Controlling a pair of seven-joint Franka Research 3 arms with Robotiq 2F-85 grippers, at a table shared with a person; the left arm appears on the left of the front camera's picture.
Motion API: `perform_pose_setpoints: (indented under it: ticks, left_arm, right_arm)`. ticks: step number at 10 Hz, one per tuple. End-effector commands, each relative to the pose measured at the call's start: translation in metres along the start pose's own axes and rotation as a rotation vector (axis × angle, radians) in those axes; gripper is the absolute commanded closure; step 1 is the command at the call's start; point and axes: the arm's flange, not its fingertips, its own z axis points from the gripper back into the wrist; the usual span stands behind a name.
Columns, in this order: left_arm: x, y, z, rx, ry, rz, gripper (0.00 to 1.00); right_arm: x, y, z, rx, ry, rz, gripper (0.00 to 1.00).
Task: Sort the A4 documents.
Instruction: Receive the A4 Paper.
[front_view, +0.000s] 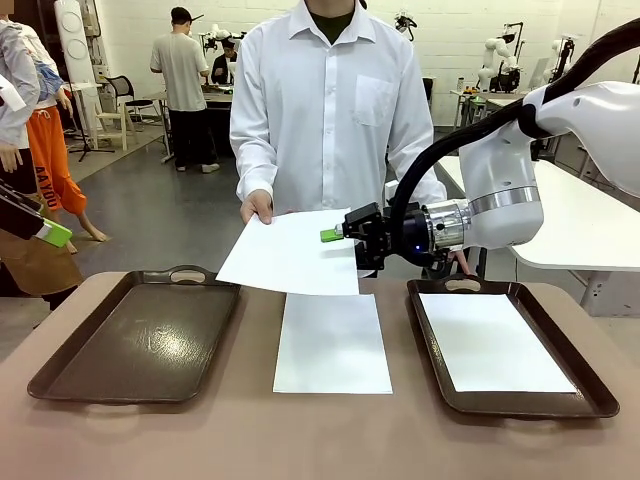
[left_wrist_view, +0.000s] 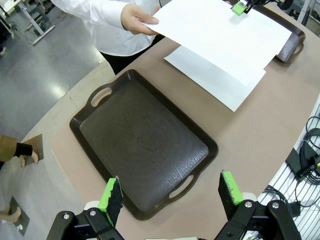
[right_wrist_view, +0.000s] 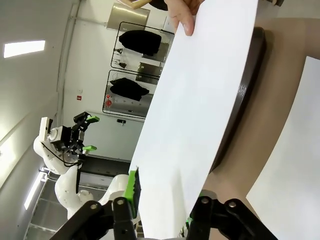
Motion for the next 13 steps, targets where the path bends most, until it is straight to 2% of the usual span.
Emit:
perform_pose_setpoints:
  ticks: [1,2,3,4,5,7,10,11,13]
  left_arm:
    - [0.0,0.001,0.0,0.0,0.0,0.001,0.0]
    - [0.0,0.001,0.0,0.0,0.0,0.001,0.0]
    - [0.0,0.001,0.0,0.0,0.0,0.001,0.0]
    - [0.0,0.001,0.0,0.0,0.0,0.001,0.0]
    - [0.0,0.001,0.0,0.0,0.0,0.001,0.0]
    - [0.0,0.001,0.0,0.0,0.0,0.001,0.0]
    - [0.0,0.001,0.0,0.0,0.0,0.001,0.0]
    - [0.0,0.001,0.0,0.0,0.0,0.001,0.0]
    - [0.0,0.001,0.0,0.0,0.0,0.001,0.0]
  right_arm:
    - [0.009,-0.006,0.0,-0.001,-0.02,0.02,0.64]
    - [0.009,-0.006,0.001,0.0,-0.026,0.019,0.66]
    - [0.009,-0.007,0.001,0.006,-0.031,0.013,0.8]
    - [0.009,-0.007,0.001,0.008,-0.034,0.011,0.82]
    - [0.01,-0.007,0.001,0.008,-0.036,0.01,0.95]
    - [0.011,-0.007,0.001,0.009,-0.048,0.01,1.0]
    - [0.011,-0.009,0.006,0.019,-0.063,0.004,1.0]
    - [0.012,-0.008,0.011,0.036,-0.055,0.028,1.0]
    - [0.006,-0.004,0.007,0.005,-0.031,-0.01,1.0]
